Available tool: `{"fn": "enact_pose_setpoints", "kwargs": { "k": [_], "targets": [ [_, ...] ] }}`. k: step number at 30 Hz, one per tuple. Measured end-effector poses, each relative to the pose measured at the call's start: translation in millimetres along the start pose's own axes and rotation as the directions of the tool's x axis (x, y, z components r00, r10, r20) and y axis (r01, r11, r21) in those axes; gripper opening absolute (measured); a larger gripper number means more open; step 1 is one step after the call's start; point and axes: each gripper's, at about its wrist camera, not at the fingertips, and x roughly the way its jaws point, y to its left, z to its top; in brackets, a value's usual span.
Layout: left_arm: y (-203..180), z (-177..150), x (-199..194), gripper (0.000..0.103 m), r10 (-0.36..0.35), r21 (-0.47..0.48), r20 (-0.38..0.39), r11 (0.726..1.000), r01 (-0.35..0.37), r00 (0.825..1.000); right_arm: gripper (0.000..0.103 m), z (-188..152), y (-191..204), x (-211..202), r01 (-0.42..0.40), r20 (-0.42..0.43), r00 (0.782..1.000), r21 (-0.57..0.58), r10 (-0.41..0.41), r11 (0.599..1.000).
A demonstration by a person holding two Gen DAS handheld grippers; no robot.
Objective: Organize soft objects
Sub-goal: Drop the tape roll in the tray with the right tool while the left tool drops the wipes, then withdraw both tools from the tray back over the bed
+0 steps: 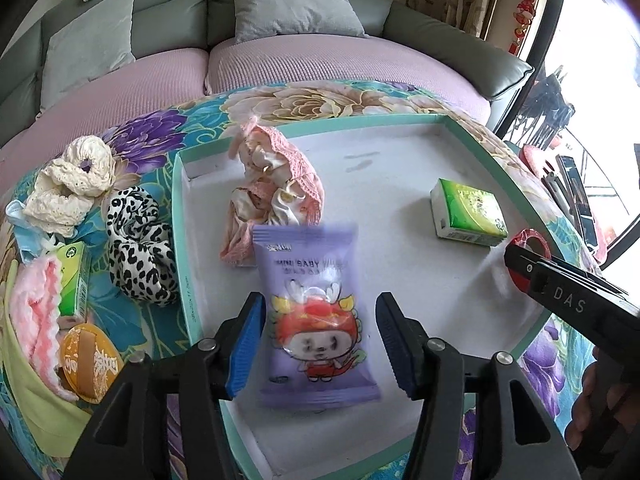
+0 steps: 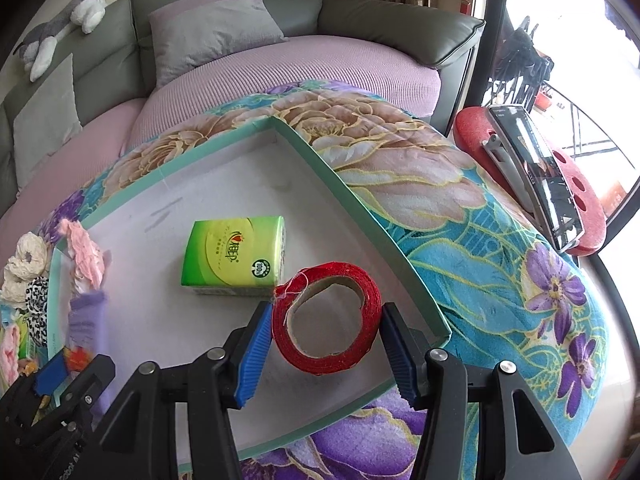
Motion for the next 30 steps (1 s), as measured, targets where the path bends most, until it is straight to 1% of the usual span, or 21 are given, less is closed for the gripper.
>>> {"fn": "enact_pose_setpoints", "kwargs": {
  "k": [2,4,6,7,9,10,12,13,14,15,23,30],
  "targets": [
    [-0.3,1.1,-1.3,0.059,-0.001,0.002,0.005,1.000,0.001,1.000,0.058,0.0,-0.2,0.0,-0.002,0.001,1.000,0.001,0.002,1.000],
    [0.0,2.2,-2.3,0.059,0.000,0.004,0.009,1.000,0.000,1.000,0.061,0.5,-0.2,-0.9,-0.005,0.007,1.000,0.003,0.005,1.000],
    [0.7,2.7,-3.9,0.060,0.001,0.002,0.011,1.000,-0.001,1.000,0.068,0.8,-0.3,-1.1,-0.007,0.010,1.000,0.003,0.007,1.000],
    [1.4,2.8,-5.8,0.060,0.003,0.001,0.013,1.000,-0.003,1.000,0.070,0.8,-0.2,-1.1,-0.008,0.011,1.000,0.003,0.008,1.000],
    [3.6,4.4,-11.4,0.065,0.008,-0.007,0.029,1.000,-0.008,1.000,0.072,1.2,-0.3,-2.0,-0.009,0.019,1.000,0.002,0.009,1.000],
    [5.1,5.6,-15.1,0.065,0.010,-0.012,0.040,1.000,-0.009,0.999,0.073,1.5,-0.3,-2.7,-0.009,0.024,1.000,0.003,0.008,1.000],
    [8.1,6.5,-20.3,0.066,0.018,-0.022,0.056,1.000,-0.017,0.998,0.083,2.2,-0.4,-4.8,-0.004,0.037,0.999,0.004,0.004,1.000],
    [11.5,7.4,-23.7,0.069,0.031,-0.037,0.069,0.999,-0.029,0.997,0.083,2.3,-0.5,-5.8,-0.005,0.043,0.999,0.007,0.005,1.000],
    [13.8,7.8,-25.0,0.083,0.041,-0.046,0.074,0.998,-0.037,0.996,0.083,2.6,-0.8,-6.2,-0.009,0.044,0.999,0.009,0.008,1.000],
    [17.8,8.2,-27.6,0.093,0.057,-0.064,0.083,0.997,-0.052,0.995,0.083,2.8,-0.8,-6.4,-0.014,0.045,0.999,0.011,0.013,1.000],
    [43.9,9.8,-48.2,0.094,0.138,-0.156,0.145,0.981,-0.116,0.980,0.083,3.6,7.1,-10.0,-0.035,0.064,0.997,-0.019,0.036,0.999],
    [77.3,6.5,-65.4,0.094,0.198,-0.267,0.174,0.952,-0.147,0.965,0.084,3.1,22.5,-15.7,-0.076,0.078,0.994,-0.064,0.081,0.995]
  ]
}}
